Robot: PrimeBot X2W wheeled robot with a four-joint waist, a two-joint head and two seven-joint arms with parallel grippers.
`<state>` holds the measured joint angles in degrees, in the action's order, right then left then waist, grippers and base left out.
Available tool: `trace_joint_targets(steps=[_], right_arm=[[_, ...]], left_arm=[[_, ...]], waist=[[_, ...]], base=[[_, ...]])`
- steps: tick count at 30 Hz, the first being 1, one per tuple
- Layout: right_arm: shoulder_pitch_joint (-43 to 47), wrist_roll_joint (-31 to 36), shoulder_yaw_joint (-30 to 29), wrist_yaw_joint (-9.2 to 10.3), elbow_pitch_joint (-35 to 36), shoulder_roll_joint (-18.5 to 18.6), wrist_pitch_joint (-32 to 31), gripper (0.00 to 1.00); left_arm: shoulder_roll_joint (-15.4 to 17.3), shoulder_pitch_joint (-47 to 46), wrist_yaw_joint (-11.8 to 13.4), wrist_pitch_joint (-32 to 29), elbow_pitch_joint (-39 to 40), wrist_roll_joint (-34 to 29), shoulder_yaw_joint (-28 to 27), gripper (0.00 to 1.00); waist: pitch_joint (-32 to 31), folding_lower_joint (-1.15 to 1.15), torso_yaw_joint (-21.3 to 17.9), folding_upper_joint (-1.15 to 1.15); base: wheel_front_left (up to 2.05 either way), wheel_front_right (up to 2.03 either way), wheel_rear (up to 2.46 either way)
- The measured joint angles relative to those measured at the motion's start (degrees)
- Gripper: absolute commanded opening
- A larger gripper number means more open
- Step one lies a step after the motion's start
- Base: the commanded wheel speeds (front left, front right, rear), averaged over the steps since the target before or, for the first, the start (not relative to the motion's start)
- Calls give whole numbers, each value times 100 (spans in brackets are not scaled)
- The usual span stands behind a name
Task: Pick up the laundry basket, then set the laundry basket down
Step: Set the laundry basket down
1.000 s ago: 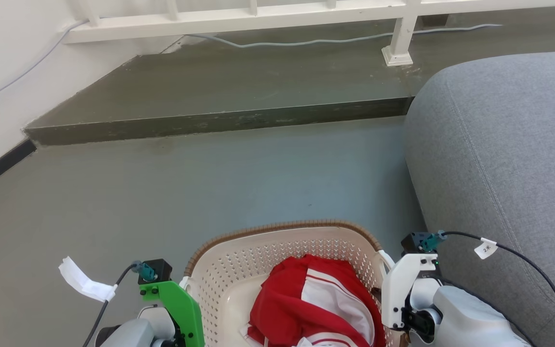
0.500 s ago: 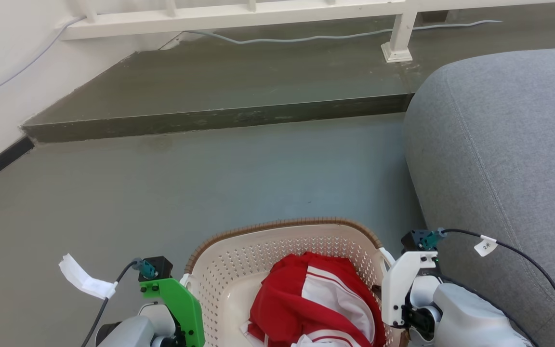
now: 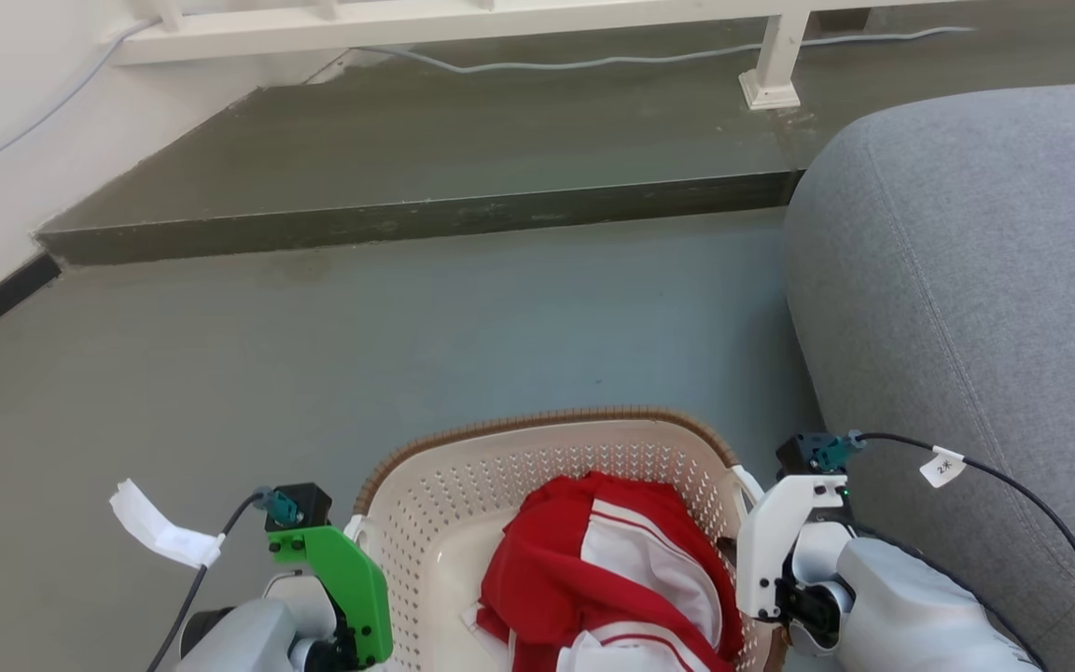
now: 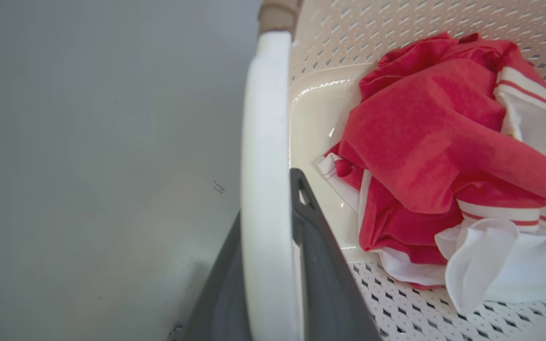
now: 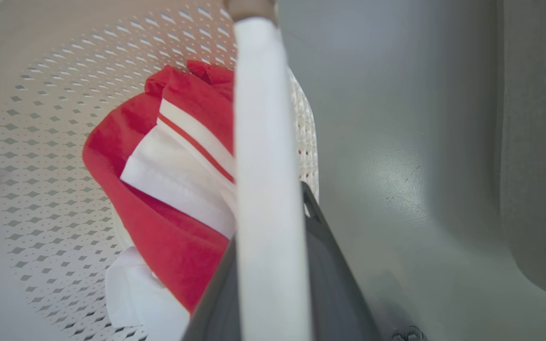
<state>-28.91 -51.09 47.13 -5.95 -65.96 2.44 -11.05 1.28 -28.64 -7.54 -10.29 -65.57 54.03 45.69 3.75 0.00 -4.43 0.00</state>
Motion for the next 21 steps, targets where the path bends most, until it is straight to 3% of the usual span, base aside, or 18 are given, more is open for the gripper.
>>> trace_joint_targets(steps=[21], right_arm=[[-459, -97, 78, 0, -5, -5, 201, 0]], left_arm=[[119, -470, 0, 129, 60, 33, 69, 0]], waist=[[577, 0, 24, 0]], base=[[0, 0, 0]])
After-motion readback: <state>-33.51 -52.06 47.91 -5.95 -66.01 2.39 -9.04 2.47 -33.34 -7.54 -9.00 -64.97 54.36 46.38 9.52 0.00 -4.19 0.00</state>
